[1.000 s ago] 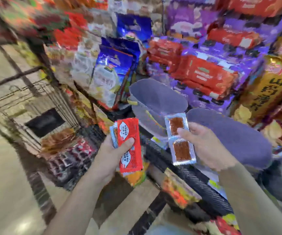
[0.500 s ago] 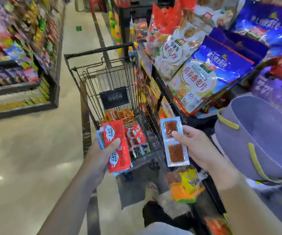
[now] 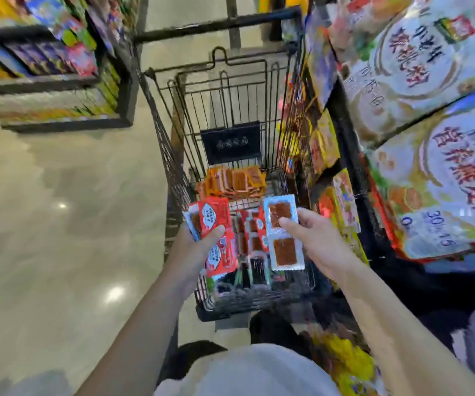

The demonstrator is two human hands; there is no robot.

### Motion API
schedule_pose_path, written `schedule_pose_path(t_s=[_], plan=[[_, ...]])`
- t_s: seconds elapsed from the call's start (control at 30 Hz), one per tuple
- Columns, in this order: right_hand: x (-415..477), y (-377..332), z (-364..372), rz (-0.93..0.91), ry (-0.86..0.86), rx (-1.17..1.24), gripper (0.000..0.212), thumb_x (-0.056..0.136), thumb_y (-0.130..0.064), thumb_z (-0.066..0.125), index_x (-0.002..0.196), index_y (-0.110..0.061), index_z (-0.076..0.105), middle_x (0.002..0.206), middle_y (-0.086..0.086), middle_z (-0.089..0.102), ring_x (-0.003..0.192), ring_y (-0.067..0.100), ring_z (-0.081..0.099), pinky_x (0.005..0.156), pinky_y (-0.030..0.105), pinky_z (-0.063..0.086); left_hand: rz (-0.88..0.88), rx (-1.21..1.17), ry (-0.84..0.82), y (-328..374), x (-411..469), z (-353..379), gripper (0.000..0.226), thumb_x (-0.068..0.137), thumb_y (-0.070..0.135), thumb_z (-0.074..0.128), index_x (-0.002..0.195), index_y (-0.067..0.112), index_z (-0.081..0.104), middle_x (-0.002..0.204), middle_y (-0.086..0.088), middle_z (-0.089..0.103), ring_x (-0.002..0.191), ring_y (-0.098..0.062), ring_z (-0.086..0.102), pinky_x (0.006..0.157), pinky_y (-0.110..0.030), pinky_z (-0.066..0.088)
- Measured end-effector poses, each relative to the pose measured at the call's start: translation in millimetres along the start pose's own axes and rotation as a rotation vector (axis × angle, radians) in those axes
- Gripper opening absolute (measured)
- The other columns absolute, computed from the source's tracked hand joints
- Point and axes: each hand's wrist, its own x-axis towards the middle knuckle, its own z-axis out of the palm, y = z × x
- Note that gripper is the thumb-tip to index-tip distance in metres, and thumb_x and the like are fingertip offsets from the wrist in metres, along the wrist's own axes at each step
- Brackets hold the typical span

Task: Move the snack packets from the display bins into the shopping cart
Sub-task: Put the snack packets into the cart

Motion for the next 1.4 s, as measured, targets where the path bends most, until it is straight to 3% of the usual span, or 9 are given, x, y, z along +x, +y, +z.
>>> schedule_pose_path(t_s=[0.2,0.4,0.53,0.6,0.7,0.77,0.87,1.13,1.4], plan=[[87,36,4,0.118,0.02,-0.071,0.017,0.1,-0.025,0.068,0.115,-0.023,0.075,0.112,0.0,0.078,0.106,0.022,0.074,0.097,0.052,0.058,-0.13,0.017,0.035,-20,94,23,0.054,0.093,0.032,0.082,0.142,0.03,0.058,0.134,0.005,0.072,0.121,-0.022,0.07,0.103,-0.053,0.057],[176,108,6,0.188,0.062,-0.094,0.014,0.099,-0.027,0.07,0.108,-0.036,0.077,0.109,-0.008,0.079,0.1,0.015,0.076,0.079,0.029,0.061,-0.261,0.075,0.087,-81,202,47,0.057,0.088,0.025,0.088,0.133,0.021,0.053,0.122,-0.002,0.073,0.099,-0.014,0.073,0.061,-0.026,0.063],[234,159,10,0.23,0.089,-0.1,0.013,0.096,-0.029,0.073,0.108,-0.033,0.077,0.109,-0.005,0.079,0.1,0.019,0.077,0.091,0.044,0.059,-0.254,0.242,0.124,-132,265,64,0.075,0.084,0.032,0.091,0.146,0.016,0.052,0.144,-0.007,0.063,0.129,-0.03,0.063,0.11,-0.045,0.051],[259,181,12,0.253,0.101,-0.131,0.014,0.096,-0.029,0.073,0.097,-0.041,0.079,0.103,-0.01,0.08,0.097,0.015,0.076,0.09,0.039,0.059,-0.225,0.336,0.165,-151,288,71,0.085,0.085,0.034,0.089,0.153,0.01,0.045,0.152,-0.008,0.056,0.138,-0.03,0.055,0.108,-0.032,0.042],[285,210,13,0.276,0.127,-0.194,0.04,0.096,-0.025,0.073,0.074,-0.059,0.074,0.077,-0.032,0.072,0.077,-0.011,0.07,0.071,0.012,0.053,-0.196,0.546,0.217,-177,312,78,0.089,0.086,0.042,0.086,0.155,0.009,0.04,0.149,-0.016,0.059,0.136,-0.034,0.056,0.101,-0.038,0.045],[297,227,11,0.288,0.161,-0.272,0.029,0.096,-0.024,0.073,0.073,-0.04,0.076,0.066,-0.024,0.07,0.064,-0.008,0.065,0.065,0.013,0.049,-0.152,0.644,0.249,-191,318,80,0.084,0.084,0.046,0.087,0.147,0.008,0.046,0.137,-0.018,0.065,0.128,-0.037,0.061,0.093,-0.039,0.046],[305,235,12,0.293,0.189,-0.353,0.004,0.097,-0.022,0.071,0.097,-0.022,0.075,0.085,0.003,0.076,0.074,0.015,0.068,0.071,0.032,0.054,-0.061,0.709,0.266,-205,318,84,0.073,0.081,0.043,0.09,0.13,0.005,0.051,0.12,-0.016,0.069,0.116,-0.038,0.063,0.083,-0.039,0.043],[285,225,11,0.335,0.132,-0.838,0.059,0.102,-0.038,0.059,0.154,-0.015,0.043,0.146,0.013,0.054,0.133,0.031,0.052,0.112,0.044,0.044,-0.059,1.051,0.219,-190,298,84,0.091,0.09,0.053,0.078,0.152,0.0,0.037,0.147,-0.019,0.045,0.139,-0.036,0.04,0.112,-0.04,0.034],[213,179,25,0.221,-0.058,-1.449,0.053,0.105,-0.042,0.046,0.15,-0.014,0.041,0.141,0.008,0.048,0.124,0.029,0.046,0.108,0.042,0.038,-0.12,1.348,0.07,-150,236,49,0.06,0.103,0.054,0.055,0.146,0.014,0.044,0.143,-0.009,0.054,0.131,-0.031,0.053,0.105,-0.047,0.048]])
